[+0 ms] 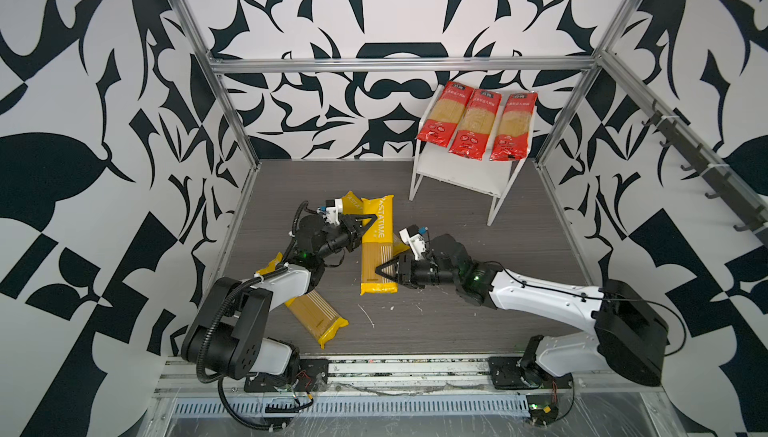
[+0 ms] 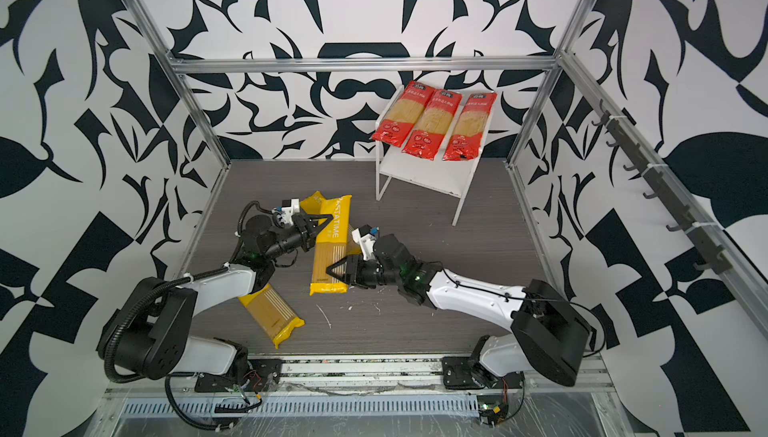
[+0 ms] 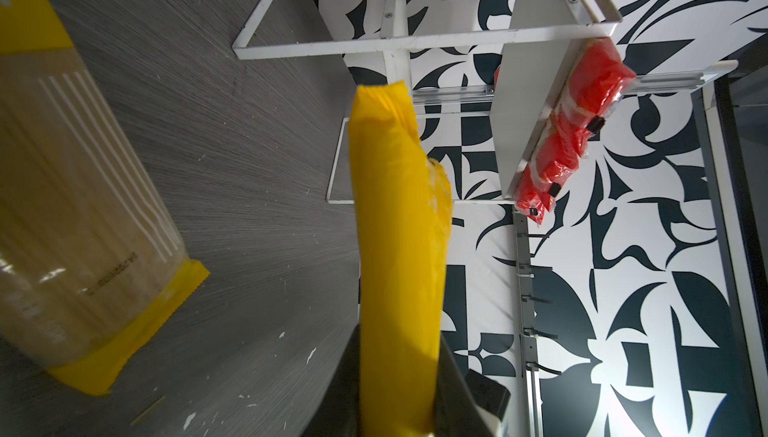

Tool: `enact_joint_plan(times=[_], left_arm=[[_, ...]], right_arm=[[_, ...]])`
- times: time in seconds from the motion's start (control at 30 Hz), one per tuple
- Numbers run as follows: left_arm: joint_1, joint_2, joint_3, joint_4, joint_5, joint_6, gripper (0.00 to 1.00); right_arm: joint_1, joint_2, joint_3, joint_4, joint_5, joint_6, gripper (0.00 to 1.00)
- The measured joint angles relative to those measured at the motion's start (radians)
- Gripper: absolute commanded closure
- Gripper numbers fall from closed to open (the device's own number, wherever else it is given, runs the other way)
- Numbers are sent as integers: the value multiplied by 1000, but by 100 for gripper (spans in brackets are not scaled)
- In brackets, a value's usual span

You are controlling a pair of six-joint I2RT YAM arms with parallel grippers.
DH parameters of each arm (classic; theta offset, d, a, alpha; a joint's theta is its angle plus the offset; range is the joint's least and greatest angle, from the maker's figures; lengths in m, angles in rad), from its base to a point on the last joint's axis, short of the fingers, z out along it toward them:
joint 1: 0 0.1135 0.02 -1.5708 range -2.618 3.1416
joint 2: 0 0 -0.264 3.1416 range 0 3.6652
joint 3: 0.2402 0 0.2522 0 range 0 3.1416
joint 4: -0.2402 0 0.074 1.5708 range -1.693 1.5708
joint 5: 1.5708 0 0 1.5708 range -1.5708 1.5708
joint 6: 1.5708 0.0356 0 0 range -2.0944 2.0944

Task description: Place and organize the pasta boxes and bags onto the shelf

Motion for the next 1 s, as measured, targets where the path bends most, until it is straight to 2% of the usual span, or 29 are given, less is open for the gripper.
enact_joint_plan(times=[0.17, 0.4, 0.7, 1.0], left_arm=[[-45, 39, 37, -6, -23, 17, 83], [-72, 84, 103, -6, 2, 21, 71], [-67, 143, 174, 13, 18, -18, 44], [-62, 145, 171, 53, 21, -28, 39]], right_arm=[[0, -66, -64, 28, 64, 10, 89], [-12, -150, -113, 16, 119, -3, 99], [-117, -228, -120, -74, 107, -56, 100], [-291, -293, -120, -232, 95, -70, 100]])
